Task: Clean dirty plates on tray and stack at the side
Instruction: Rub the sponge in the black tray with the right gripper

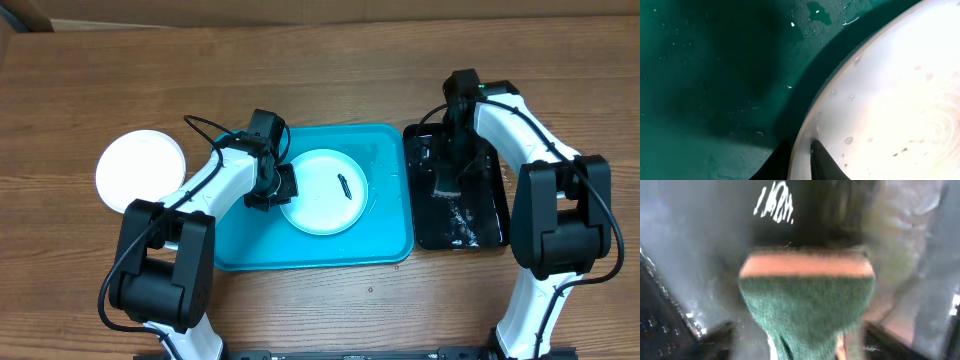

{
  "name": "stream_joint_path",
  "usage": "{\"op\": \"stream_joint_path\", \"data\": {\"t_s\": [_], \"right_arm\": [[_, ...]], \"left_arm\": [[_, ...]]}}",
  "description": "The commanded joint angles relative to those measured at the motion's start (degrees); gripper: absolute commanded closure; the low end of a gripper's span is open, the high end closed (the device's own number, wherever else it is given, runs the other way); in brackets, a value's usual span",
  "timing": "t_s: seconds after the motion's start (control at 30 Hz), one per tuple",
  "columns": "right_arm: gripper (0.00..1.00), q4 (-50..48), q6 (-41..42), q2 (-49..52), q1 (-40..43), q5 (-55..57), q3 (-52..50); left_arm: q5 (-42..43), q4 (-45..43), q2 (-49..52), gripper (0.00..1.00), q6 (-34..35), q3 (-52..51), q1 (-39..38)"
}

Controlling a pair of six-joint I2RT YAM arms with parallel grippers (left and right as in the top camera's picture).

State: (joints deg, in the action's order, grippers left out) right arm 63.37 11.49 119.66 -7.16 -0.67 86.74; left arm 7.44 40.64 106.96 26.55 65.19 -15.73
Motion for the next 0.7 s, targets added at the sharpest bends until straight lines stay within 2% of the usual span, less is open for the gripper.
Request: {"op": "stream_joint_path", "data": {"t_s": [0.0, 0.07, 0.1, 0.13, 0.17, 0.2, 0.23, 0.33, 0.43, 0.47, 0.5, 0.53, 0.57, 0.6, 0.63, 0.67], "right_arm": [[0.96, -1.0, 0.1, -1.9, 0.0, 0.5, -2.2], [0.96, -1.2, 0.0, -1.9, 0.0, 0.4, -2.2], [0.87, -0.9, -0.5, -1.9, 0.0, 0.3, -1.6], [0.54, -0.1, -0.6, -1.9, 0.0, 0.3, -0.6], [0.32, 0.6, -0.6, -1.9, 0.0, 0.3, 0.3], [0.23, 1.0, -0.6, -1.9, 0.0, 0.3, 1.0], [0.19, 1.0, -0.6, -1.9, 0.0, 0.4, 1.5], [0.18, -1.0, -0.6, -1.9, 0.1, 0.9, 1.5], [0.24, -4.1, -0.6, -1.8, 0.1, 1.0, -0.2], [0.33, -5.3, -0.6, -1.8, 0.1, 1.0, -1.1], [0.48, -6.0, -0.6, -1.8, 0.1, 1.0, -1.7], [0.79, -7.0, -0.6, -1.8, 0.1, 1.0, -2.5], [0.96, -7.8, -0.6, -1.7, 0.1, 1.0, -3.1], [0.96, -8.0, -0.6, -1.8, 0.1, 1.0, -3.3], [0.85, -8.2, -0.6, -1.8, 0.1, 0.9, -3.1], [0.45, -8.1, -0.6, -1.8, 0.1, 0.6, -2.6]], "left_arm": [[-0.8, -0.2, 0.9, 0.83, -0.9, -0.6, -0.4], [-0.8, -0.2, 0.9, 0.83, -0.9, -0.6, -0.4], [-0.8, -0.2, 0.9, 0.83, -0.9, -0.6, -0.4], [-0.8, -0.3, 0.9, 0.83, -0.9, -0.6, -0.4], [-0.8, -0.3, 0.9, 0.83, -0.8, -0.6, -0.4], [-0.8, -0.3, 0.9, 0.83, -0.9, -0.6, -0.4], [-0.8, -0.2, 0.9, 0.83, -0.8, -0.6, -0.4], [-0.8, -0.2, 0.9, 0.83, -0.8, -0.6, -0.4], [-0.9, -0.2, 0.9, 0.83, -0.9, -0.6, -0.4], [-1.0, -0.2, 0.9, 0.83, -0.9, -0.6, -0.4], [-1.0, -0.2, 0.9, 0.83, -0.9, -0.6, -0.4], [-1.0, -0.2, 0.9, 0.83, -0.9, -0.6, -0.4], [-1.0, -0.2, 0.9, 0.83, -0.9, -0.6, -0.4], [-1.0, -0.2, 0.9, 0.83, -0.9, -0.6, -0.4], [-1.0, -0.2, 0.9, 0.83, -0.9, -0.6, -0.4], [-1.0, -0.2, 0.9, 0.83, -0.9, -0.6, -0.4]]}}
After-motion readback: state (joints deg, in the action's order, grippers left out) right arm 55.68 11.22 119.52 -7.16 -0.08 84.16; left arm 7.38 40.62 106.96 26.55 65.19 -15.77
